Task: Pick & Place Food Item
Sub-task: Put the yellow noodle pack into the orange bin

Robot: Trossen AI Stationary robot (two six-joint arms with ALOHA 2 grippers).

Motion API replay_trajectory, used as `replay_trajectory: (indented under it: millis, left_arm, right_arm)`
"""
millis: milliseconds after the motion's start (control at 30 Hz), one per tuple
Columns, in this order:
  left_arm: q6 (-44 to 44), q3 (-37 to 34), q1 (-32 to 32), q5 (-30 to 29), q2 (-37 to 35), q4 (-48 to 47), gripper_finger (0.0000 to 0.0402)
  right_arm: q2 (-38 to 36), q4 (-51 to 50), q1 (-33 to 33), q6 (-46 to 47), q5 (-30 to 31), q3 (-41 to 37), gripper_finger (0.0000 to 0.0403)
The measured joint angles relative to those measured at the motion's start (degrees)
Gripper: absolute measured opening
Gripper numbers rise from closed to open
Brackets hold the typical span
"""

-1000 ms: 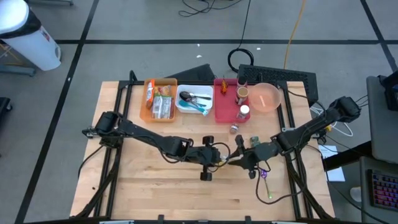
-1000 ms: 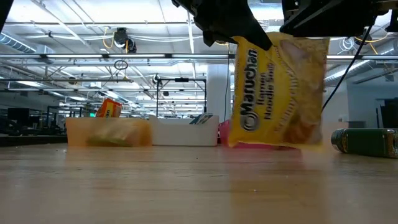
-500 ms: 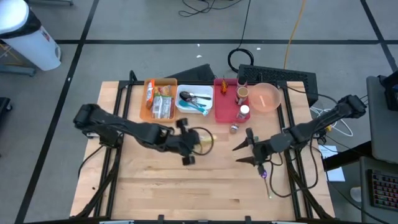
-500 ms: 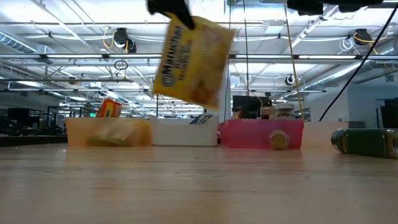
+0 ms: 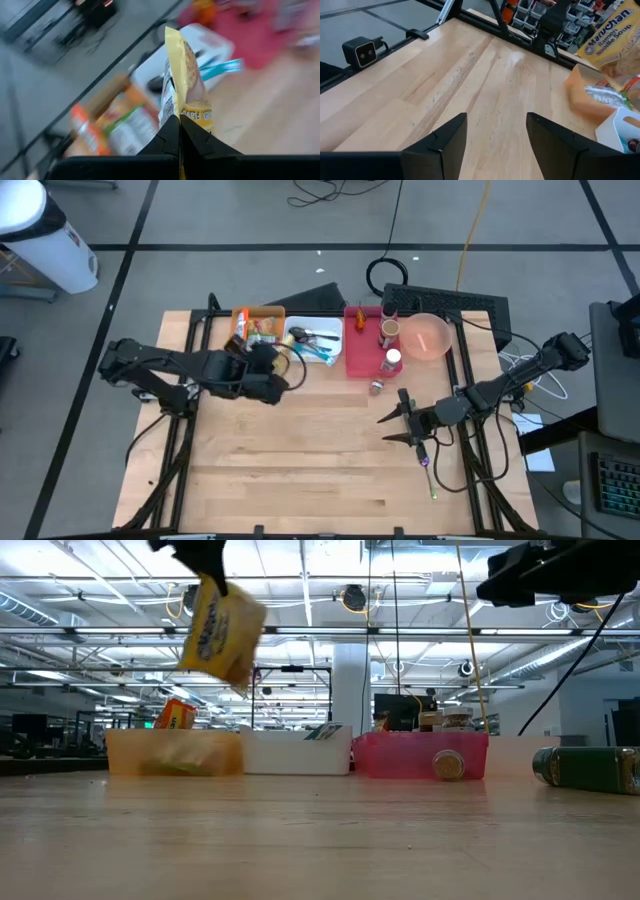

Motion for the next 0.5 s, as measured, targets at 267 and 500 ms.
replay_trajectory:
  millis: [267,500]
  left_arm:
    - [-19.84,-1.93,3.23,1.69,0.11,-16.57,0.0000]
    - [-23.15,-6.34,6.51,5.27,0.12,-18.17,0.0000]
  right_arm:
    - [0.00,3.44,0.00,0.18,0.00,-2.46,0.0196]
    - [0.00,4.37,-0.02,0.21,0.00,-2.84,0.0196]
